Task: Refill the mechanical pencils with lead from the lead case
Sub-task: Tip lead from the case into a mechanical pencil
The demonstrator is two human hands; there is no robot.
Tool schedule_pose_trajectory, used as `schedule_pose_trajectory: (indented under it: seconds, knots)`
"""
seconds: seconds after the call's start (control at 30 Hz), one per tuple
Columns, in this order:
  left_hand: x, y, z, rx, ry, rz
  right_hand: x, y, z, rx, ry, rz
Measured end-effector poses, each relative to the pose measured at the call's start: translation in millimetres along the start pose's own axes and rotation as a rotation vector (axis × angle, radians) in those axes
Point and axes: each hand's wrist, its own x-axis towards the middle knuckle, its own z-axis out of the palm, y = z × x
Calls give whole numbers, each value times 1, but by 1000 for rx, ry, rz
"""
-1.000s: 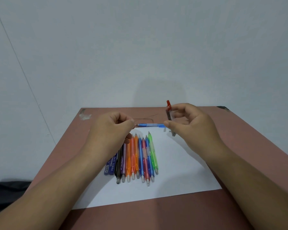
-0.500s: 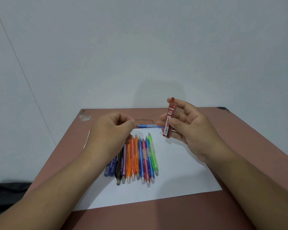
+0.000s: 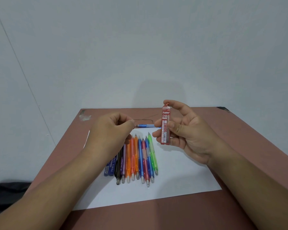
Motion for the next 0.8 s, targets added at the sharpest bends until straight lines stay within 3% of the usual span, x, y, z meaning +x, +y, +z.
schedule_pose_trajectory:
  seconds: [0.17,0.4,0.6,0.73,0.8]
  knots:
    - [1,-1,0,-9,4,-5,-3,-4,1,-92,3,26]
    - [0,0,-1,-28,1,-19,-7,-10,-4,-436,126,79]
    - [-1,1,-1,-25,-10,-7,-5,-10,-8,-649,42,231]
    - [-3,2,-1,-28,-24,-3,-1,-2,-12,-676,83,285]
    - [-4,2,-2,-20,-38,2,0,-2,-14,-865,80,284]
